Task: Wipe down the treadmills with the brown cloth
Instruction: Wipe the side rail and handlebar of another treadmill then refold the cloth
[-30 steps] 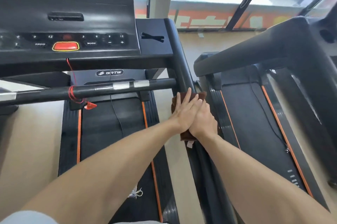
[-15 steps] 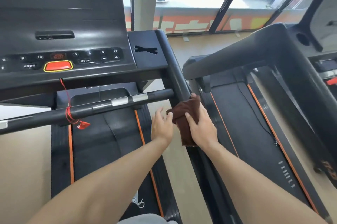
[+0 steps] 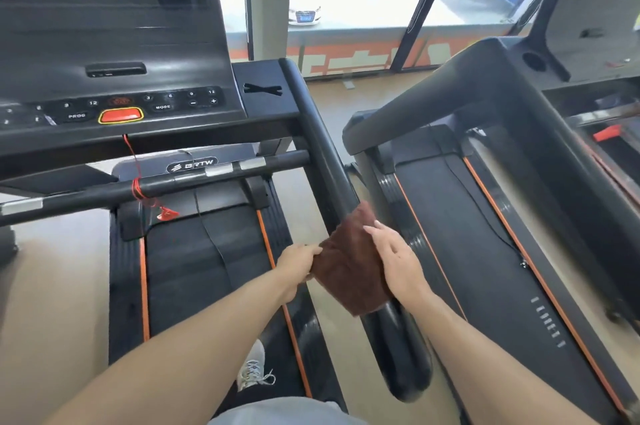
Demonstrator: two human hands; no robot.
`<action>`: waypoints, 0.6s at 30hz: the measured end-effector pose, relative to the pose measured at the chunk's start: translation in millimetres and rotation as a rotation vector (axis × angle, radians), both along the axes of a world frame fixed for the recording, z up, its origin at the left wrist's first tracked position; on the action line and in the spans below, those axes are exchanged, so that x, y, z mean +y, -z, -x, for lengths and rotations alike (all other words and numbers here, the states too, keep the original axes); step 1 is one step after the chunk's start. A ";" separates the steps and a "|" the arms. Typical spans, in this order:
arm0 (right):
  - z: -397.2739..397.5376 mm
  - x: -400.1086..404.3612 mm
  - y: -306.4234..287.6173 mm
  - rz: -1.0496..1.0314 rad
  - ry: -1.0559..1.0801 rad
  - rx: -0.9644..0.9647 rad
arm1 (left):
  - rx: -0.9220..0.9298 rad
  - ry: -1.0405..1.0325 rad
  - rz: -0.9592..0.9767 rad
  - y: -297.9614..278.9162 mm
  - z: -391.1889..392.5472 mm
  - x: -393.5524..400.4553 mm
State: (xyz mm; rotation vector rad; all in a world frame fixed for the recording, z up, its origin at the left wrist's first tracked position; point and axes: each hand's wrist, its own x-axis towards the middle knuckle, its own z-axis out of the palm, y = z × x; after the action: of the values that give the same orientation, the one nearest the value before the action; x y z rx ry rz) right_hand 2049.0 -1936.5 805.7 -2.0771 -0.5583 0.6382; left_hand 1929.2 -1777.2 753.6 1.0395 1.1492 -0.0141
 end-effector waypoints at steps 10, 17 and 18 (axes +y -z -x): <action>-38.1 -32.7 24.5 0.342 0.181 0.684 | -0.093 0.077 -0.630 -43.4 -0.5 -41.1; -26.8 -10.4 -16.6 -0.376 0.311 0.426 | -0.331 0.207 -0.533 -74.5 -21.3 -73.3; -19.6 -8.0 -25.7 -0.408 0.232 0.378 | -0.374 0.164 -0.422 -81.5 -23.5 -75.4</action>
State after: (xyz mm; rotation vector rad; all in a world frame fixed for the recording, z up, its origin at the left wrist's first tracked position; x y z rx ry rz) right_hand 2068.7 -1944.5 831.3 -1.5593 -0.2028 0.6923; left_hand 1952.7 -1852.5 835.2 1.4381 0.7373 0.2931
